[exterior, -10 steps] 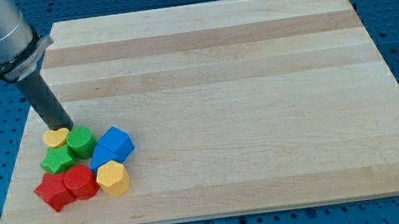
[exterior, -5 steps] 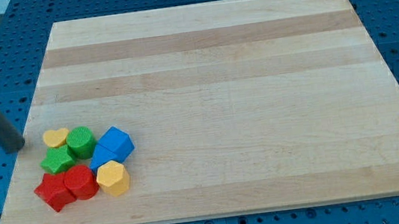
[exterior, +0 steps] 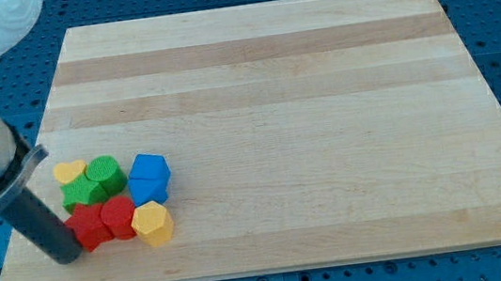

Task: Separate the yellow hexagon from the group of blocks

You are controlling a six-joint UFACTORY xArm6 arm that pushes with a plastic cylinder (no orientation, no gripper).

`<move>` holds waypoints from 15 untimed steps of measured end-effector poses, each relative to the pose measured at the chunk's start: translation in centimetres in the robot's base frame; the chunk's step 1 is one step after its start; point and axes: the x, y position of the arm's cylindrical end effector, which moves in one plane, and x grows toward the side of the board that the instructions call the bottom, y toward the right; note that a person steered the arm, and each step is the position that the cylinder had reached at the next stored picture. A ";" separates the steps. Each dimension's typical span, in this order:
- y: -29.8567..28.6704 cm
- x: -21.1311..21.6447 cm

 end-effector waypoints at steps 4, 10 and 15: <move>12.2 -1.0; 21.6 -0.8; 30.5 -6.5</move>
